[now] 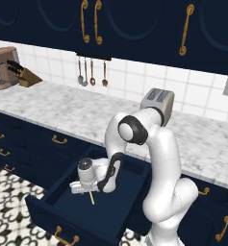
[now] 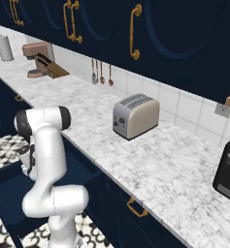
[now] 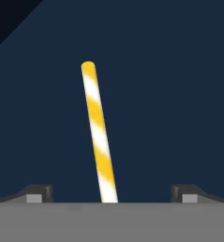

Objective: Take a straw from the drawer in front and place it inside the glass cup on the dining counter.

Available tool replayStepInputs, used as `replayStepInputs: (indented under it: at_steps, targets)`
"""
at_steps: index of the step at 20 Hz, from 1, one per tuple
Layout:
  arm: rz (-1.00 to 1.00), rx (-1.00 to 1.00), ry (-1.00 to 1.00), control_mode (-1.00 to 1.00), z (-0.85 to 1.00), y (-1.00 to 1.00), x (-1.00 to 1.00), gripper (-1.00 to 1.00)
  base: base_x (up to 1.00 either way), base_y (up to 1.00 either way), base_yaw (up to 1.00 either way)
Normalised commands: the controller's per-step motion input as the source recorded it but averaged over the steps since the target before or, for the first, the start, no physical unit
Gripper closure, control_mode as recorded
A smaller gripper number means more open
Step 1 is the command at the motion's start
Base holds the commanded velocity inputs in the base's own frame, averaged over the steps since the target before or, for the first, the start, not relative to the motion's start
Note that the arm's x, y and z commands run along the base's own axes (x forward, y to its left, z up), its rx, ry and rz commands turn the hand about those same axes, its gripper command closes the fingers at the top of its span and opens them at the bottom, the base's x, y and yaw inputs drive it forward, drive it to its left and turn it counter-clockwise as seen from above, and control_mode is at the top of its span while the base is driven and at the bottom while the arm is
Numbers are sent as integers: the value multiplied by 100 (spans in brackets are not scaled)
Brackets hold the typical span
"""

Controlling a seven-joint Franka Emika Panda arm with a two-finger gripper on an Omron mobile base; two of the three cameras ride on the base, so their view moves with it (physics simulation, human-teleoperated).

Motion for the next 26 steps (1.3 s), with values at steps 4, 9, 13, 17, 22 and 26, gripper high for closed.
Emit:
replayStepInputs:
  at_steps: [4,9,13,17,22,26]
  targets:
    - [0,7,-6,-100,-7,0,0,-100,0,0,0]
    - [0,3,-1,-100,-25,0,0,100,0,0,0]
    - [0,5,0,-100,-46,0,0,100,0,0,0]
    - [0,11,0,-100,-27,0,0,100,0,0,0]
    - [4,12,-1,-100,-15,18,0,100,0,0,0]
    - [2,2,0,-100,-22,37,0,100,0,0,0]
